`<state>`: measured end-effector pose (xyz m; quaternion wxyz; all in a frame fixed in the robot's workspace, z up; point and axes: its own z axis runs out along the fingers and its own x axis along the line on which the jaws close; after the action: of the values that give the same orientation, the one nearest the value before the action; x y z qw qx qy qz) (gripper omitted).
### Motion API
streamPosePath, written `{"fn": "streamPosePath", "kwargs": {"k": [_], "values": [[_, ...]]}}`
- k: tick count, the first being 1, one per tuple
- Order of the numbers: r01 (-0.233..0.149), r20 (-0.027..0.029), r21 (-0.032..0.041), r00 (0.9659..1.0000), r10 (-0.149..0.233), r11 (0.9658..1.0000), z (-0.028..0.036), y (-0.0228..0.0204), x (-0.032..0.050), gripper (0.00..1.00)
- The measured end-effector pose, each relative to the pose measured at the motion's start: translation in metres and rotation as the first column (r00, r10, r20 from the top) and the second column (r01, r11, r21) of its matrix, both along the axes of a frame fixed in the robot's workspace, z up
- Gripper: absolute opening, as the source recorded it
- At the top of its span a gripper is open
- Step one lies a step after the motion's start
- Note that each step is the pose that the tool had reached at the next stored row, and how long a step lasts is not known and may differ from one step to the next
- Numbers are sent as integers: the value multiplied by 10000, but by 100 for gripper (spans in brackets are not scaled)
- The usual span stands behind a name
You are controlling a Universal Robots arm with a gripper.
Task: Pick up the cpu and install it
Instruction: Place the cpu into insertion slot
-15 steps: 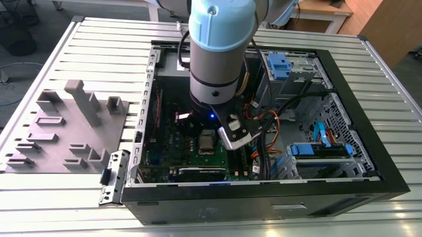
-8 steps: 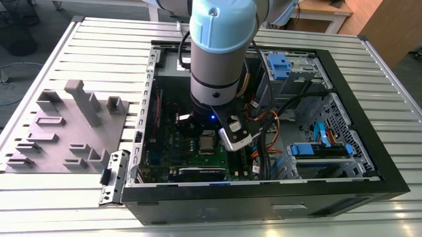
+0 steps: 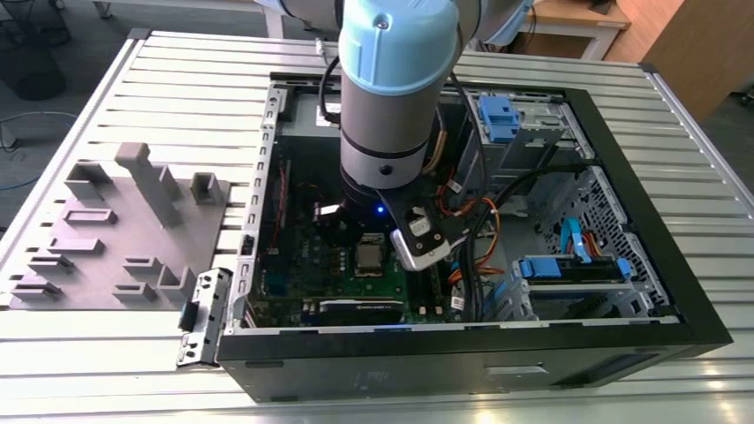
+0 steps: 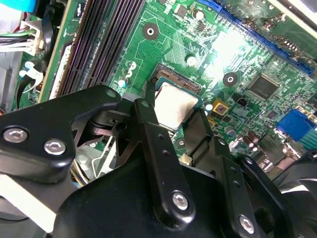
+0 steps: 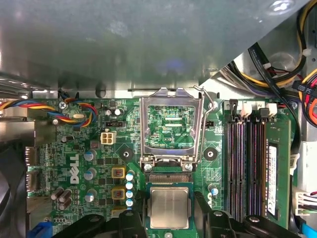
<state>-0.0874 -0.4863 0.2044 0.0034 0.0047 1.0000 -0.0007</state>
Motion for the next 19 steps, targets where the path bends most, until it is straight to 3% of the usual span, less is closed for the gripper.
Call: {"fn": "streamPosePath", "kwargs": {"k": [19], "values": [[12, 0, 1, 10000, -12, 10000, -61, 3, -6, 47]]}}
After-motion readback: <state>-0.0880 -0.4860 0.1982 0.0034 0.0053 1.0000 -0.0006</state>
